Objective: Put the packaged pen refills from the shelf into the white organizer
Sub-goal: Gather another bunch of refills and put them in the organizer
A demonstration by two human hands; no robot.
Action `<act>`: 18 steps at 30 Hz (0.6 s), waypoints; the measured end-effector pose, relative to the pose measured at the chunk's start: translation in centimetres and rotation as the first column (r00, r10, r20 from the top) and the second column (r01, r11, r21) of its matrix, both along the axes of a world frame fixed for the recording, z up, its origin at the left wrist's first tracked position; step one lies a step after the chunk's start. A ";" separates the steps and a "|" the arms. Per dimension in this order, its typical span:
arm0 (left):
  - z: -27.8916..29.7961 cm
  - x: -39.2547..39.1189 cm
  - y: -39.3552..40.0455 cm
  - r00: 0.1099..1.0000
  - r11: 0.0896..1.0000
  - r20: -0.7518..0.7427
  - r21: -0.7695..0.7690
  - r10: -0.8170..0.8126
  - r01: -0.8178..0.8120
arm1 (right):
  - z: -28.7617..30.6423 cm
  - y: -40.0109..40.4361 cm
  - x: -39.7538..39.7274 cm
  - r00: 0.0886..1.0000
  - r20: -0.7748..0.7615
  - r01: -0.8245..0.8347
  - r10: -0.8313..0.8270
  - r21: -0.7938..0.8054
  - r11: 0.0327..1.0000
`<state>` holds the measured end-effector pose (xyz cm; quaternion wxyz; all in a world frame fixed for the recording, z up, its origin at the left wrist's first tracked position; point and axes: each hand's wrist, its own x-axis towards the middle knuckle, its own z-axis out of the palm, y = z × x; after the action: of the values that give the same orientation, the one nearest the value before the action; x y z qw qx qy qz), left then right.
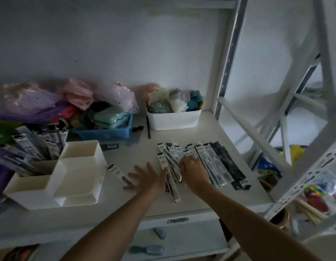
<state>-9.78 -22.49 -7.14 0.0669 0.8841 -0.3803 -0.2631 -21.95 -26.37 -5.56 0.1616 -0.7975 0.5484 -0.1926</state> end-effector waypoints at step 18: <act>0.1 -4.5 -4.2 0.970 0.807 -0.203 -0.546 0.134 -0.226 | 0.0 -3.4 -0.3 0.998 -0.017 -0.045 0.053 0.317 0.947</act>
<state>-14.25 -26.70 -7.09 0.3796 0.8335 -0.3487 -0.1989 -22.25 -29.79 -5.58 0.2851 -0.7770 0.5542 -0.0881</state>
